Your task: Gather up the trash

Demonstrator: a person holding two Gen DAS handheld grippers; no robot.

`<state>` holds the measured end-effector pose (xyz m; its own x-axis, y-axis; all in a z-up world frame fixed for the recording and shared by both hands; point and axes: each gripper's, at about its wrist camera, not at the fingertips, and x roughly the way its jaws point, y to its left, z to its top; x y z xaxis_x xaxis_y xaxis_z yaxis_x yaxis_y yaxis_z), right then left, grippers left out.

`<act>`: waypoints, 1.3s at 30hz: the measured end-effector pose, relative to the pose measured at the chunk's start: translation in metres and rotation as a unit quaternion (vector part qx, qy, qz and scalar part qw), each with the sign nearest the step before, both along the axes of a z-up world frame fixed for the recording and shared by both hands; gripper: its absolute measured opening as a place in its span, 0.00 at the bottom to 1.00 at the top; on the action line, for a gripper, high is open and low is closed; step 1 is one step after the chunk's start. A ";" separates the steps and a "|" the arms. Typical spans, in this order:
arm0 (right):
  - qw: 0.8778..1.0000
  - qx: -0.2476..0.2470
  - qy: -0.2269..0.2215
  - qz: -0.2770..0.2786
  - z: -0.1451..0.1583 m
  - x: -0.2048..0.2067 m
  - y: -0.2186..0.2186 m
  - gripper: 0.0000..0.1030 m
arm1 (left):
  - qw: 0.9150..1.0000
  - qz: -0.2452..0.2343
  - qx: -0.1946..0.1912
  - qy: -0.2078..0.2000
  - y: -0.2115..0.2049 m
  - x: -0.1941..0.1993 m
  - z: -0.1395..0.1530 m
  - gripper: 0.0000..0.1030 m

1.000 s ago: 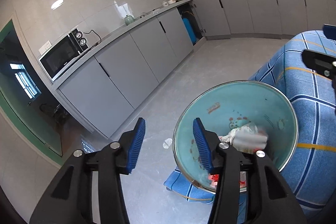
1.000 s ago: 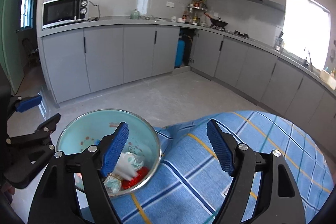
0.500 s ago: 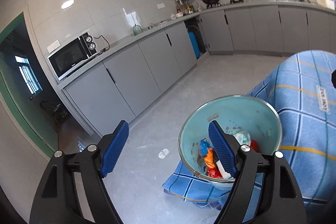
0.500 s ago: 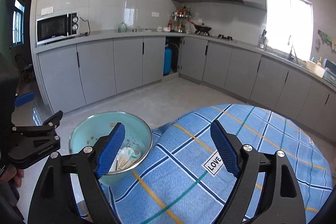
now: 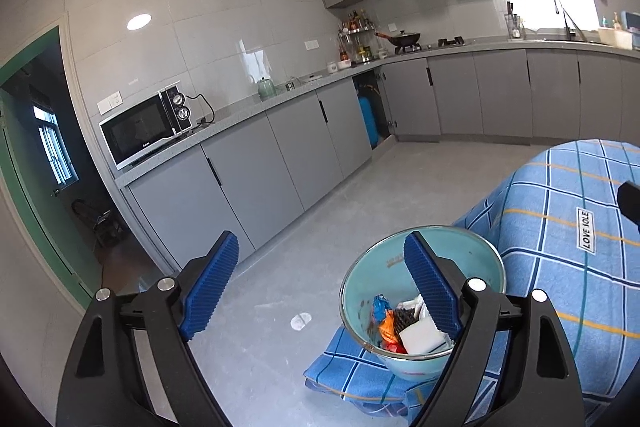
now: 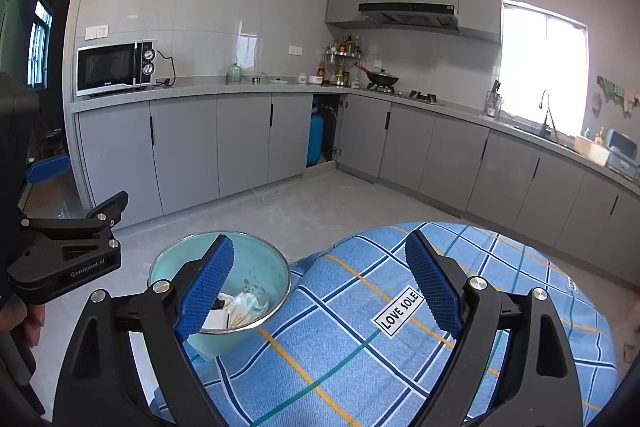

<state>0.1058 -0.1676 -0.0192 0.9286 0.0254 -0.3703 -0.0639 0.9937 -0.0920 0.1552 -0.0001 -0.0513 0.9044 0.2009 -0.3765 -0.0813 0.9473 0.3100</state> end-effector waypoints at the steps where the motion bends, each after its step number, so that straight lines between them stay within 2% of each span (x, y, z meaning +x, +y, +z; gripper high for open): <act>1: 1.000 -0.001 -0.001 0.000 0.001 0.000 0.000 0.84 | 1.000 0.000 0.000 -0.001 0.001 0.000 0.001 0.81; 24: 1.000 -0.005 -0.007 -0.004 0.003 -0.005 0.002 0.85 | 1.000 0.002 -0.004 -0.003 0.003 0.001 0.004 0.86; 28: 1.000 -0.005 -0.007 -0.005 0.003 -0.004 0.002 0.85 | 1.000 0.007 -0.003 -0.007 0.003 0.000 0.004 0.94; 39: 1.000 -0.007 -0.014 -0.003 0.003 -0.005 0.005 0.86 | 1.000 0.005 -0.009 -0.010 0.003 -0.002 0.007 0.94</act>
